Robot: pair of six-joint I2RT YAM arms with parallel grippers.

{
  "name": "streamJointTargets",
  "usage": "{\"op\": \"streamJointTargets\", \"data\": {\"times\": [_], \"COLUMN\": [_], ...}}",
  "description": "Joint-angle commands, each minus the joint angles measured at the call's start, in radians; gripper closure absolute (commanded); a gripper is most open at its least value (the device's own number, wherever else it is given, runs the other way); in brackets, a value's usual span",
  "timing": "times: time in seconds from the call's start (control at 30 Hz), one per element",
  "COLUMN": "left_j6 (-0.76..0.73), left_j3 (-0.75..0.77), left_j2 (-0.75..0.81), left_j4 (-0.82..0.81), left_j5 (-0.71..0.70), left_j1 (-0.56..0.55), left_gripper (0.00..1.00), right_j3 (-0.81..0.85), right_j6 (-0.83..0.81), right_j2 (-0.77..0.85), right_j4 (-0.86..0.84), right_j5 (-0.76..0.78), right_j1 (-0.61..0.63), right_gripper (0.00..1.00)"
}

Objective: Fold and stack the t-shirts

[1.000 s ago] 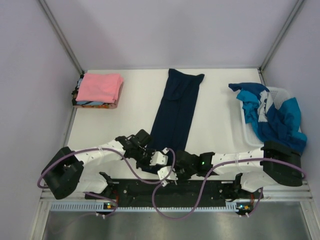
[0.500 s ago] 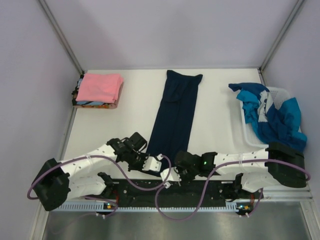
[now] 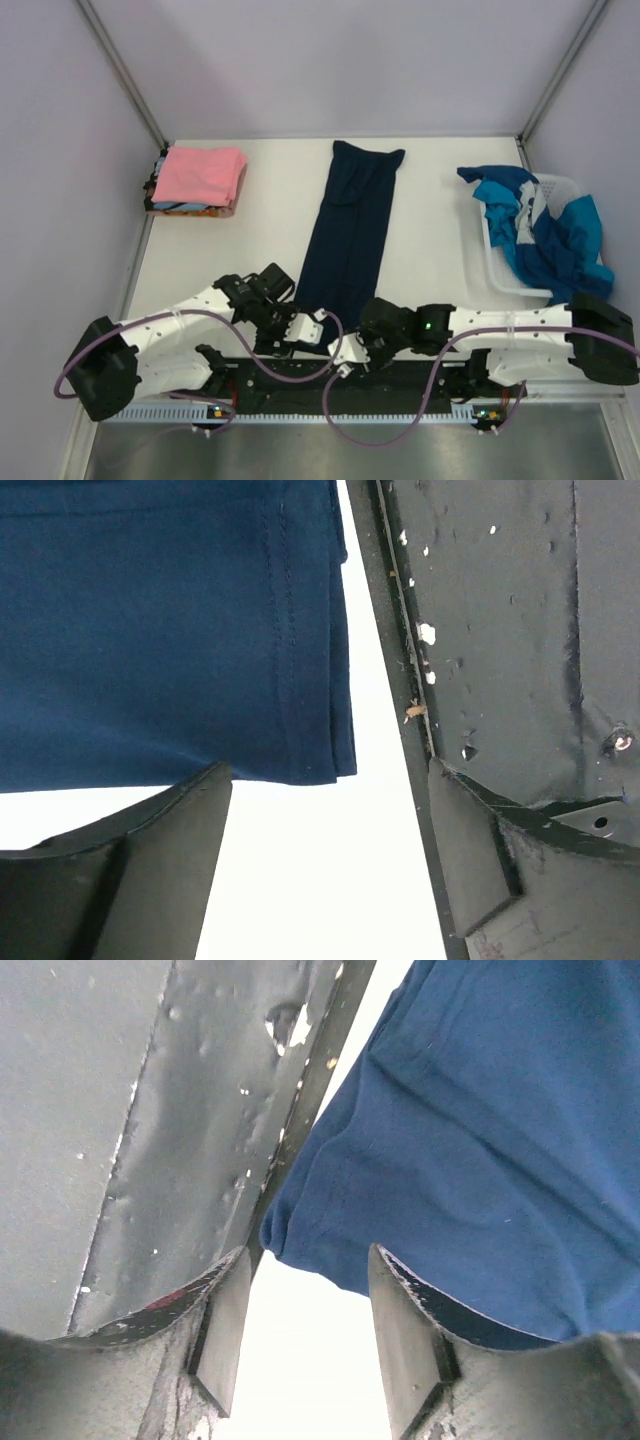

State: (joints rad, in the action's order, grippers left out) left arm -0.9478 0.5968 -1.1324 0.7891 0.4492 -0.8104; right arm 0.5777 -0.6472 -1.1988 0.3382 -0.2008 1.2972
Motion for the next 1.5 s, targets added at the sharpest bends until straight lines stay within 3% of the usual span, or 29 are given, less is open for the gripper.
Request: {"op": "streamJointTargets", "data": {"times": [0.0,0.23,0.37,0.4,0.5,0.57,0.77,0.9,1.07,1.3,1.47], "left_j6": [-0.025,-0.054,-0.048,-0.037,-0.025,-0.013,-0.012,0.018,0.098,0.234,0.291], "left_j3": [0.025,-0.025,-0.035,-0.032,-0.019,-0.009,0.035,0.138,0.273,0.524,0.724], "left_j2": [0.007,-0.050,-0.093,-0.102,-0.130,-0.142,-0.148,-0.132,-0.112,-0.303,-0.493], "left_j4": [-0.036,-0.131,-0.136,-0.133,-0.107,-0.088,0.010,0.071,0.046,-0.005,-0.008], "left_j5": [0.006,-0.021,-0.052,-0.052,-0.024,-0.012,0.063,0.112,0.076,0.045,-0.030], "left_j1": [-0.009,-0.021,-0.022,-0.023,-0.023,-0.023,-0.023,-0.021,0.059,0.210,0.275], "left_gripper": [0.12,0.12,0.19,0.24,0.44,0.62,1.00,1.00,1.00,0.99,0.99], "right_j3": [0.020,0.005,0.019,0.025,0.036,0.034,0.039,0.066,0.099,0.152,0.211], "right_j6": [-0.009,-0.060,-0.058,-0.057,-0.036,-0.025,-0.003,0.053,0.087,0.116,0.098], "right_j2": [0.071,-0.016,-0.129,-0.152,-0.177,-0.153,-0.038,0.031,0.094,0.064,-0.051], "right_j4": [-0.024,-0.042,-0.044,-0.044,-0.038,-0.013,0.047,0.048,0.021,-0.103,-0.232], "right_j5": [-0.038,-0.052,-0.016,0.004,0.003,-0.015,-0.048,-0.040,-0.069,-0.078,-0.039], "right_j1": [0.028,0.034,0.054,0.062,0.077,0.077,0.079,0.039,-0.160,-0.438,-0.588], "right_gripper": [0.48,0.45,0.48,0.54,0.88,1.00,1.00,1.00,1.00,1.00,1.00]}}
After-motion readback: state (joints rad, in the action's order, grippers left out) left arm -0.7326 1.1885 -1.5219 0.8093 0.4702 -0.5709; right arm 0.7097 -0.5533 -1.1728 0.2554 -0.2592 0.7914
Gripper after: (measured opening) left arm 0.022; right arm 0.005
